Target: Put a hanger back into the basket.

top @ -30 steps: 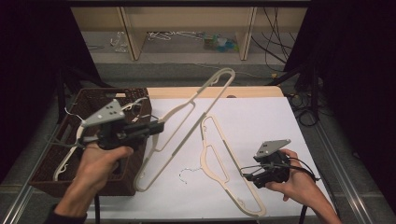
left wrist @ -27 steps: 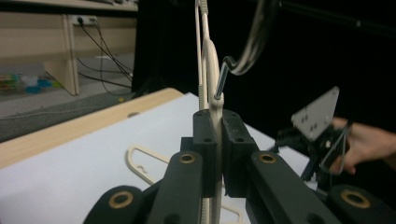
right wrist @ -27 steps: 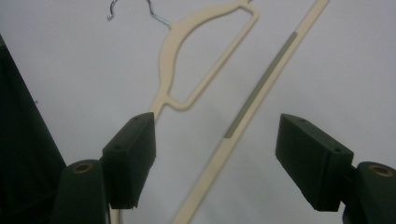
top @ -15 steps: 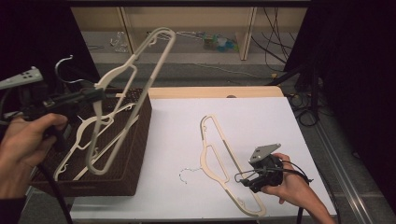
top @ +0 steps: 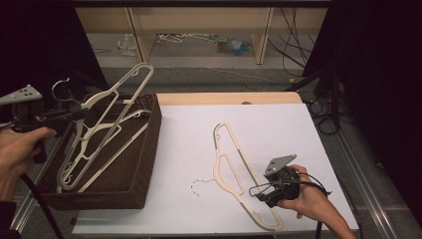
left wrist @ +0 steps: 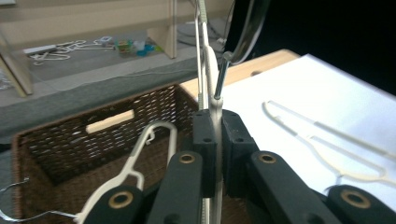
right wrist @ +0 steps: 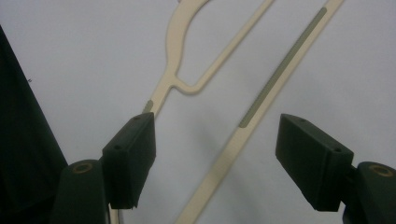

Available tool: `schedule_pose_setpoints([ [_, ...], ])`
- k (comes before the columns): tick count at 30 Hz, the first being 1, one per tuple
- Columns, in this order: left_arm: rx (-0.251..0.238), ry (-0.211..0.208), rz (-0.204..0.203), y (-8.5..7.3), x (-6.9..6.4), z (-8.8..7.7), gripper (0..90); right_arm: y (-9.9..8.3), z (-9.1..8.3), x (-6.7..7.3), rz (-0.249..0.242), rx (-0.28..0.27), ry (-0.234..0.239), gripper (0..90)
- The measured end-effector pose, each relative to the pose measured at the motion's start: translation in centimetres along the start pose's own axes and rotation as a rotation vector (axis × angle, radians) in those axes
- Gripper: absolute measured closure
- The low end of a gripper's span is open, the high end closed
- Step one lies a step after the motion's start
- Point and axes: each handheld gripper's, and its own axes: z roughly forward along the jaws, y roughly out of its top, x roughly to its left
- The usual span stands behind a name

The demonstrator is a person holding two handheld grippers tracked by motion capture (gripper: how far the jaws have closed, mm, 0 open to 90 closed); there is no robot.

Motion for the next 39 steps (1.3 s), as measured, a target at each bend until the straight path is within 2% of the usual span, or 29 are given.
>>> schedule_pose_setpoints([
  [1,0.014,0.007,0.024,-0.3,0.5,0.4,85.7,0.0,0.0,0.0,0.002,0.0,-0.004,29.7],
  [3,0.021,0.006,0.028,-0.5,0.7,0.6,85.7,0.0,0.1,0.0,0.003,-0.003,-0.005,29.7],
  [4,0.036,0.018,0.038,-0.7,1.0,0.8,85.7,-0.1,0.1,0.0,0.003,-0.003,-0.003,29.7],
  [5,0.04,0.015,0.044,-0.8,1.1,0.9,85.7,-0.1,0.1,-0.1,-0.007,-0.003,-0.005,29.7],
  [8,0.067,0.003,0.073,-1.3,1.6,1.3,85.7,-0.1,0.0,-0.1,0.004,0.005,0.003,29.7],
  [12,0.105,0.001,0.07,-2.4,2.3,1.7,85.6,-0.2,0.0,-0.1,-0.004,0.005,0.001,29.7],
  [13,0.135,0.013,0.062,-3.1,2.6,1.9,85.6,-0.3,0.1,-0.2,-0.006,0.007,0.001,29.7],
  [18,0.164,0.019,0.034,-4.5,3.2,2.5,85.6,-0.3,0.3,-0.1,-0.011,0.018,0.007,29.2],
  [19,0.175,0.011,0.02,-4.8,3.3,2.7,85.6,-0.3,0.3,0.0,-0.015,0.013,0.008,29.2],
  [22,0.203,-0.012,0.009,-5.7,3.4,3.4,85.5,-0.3,0.4,0.1,-0.008,0.024,0.013,29.2],
  [26,0.226,-0.016,0.005,-6.3,3.4,4.5,85.2,-0.3,0.4,0.0,-0.012,0.022,0.01,29.2],
  [27,0.217,-0.01,-0.008,-6.5,3.3,4.9,85.1,-0.3,0.4,0.1,-0.01,0.022,0.011,29.2],
  [28,0.24,-0.002,0.003,-6.6,3.4,5.1,84.7,-0.3,0.4,0.1,-0.009,0.023,0.017,29.2],
  [29,0.234,0.004,-0.021,-6.8,3.4,5.6,84.1,-0.3,0.4,0.1,-0.007,0.021,0.016,29.2],
  [30,0.245,0.017,-0.018,-7.0,3.5,5.9,84.1,-0.3,0.4,0.1,-0.007,0.021,0.016,29.2],
  [31,0.265,0.04,-0.027,-7.3,3.6,6.3,83.6,-0.3,0.4,0.1,-0.007,0.021,0.016,29.2],
  [32,0.257,0.048,-0.04,-7.4,3.7,6.6,83.7,-0.3,0.4,0.0,-0.014,0.021,0.017,29.2],
  [33,0.255,0.079,-0.051,-7.6,3.9,6.8,83.4,-0.3,0.4,0.0,-0.014,0.023,0.018,29.2],
  [34,0.255,0.079,-0.051,-7.6,3.9,6.8,83.0,-0.3,0.4,0.0,-0.014,0.023,0.018,29.2],
  [36,0.258,0.138,-0.051,-7.8,4.2,7.0,83.3,-0.3,0.5,0.0,-0.017,0.026,0.015,29.1],
  [38,0.278,0.161,-0.054,-8.0,4.5,7.0,82.9,-0.4,0.6,0.0,-0.021,0.024,0.016,29.1],
  [39,0.291,0.188,-0.057,-8.1,4.7,7.1,82.3,-0.4,0.6,0.0,-0.019,0.032,0.018,29.1],
])
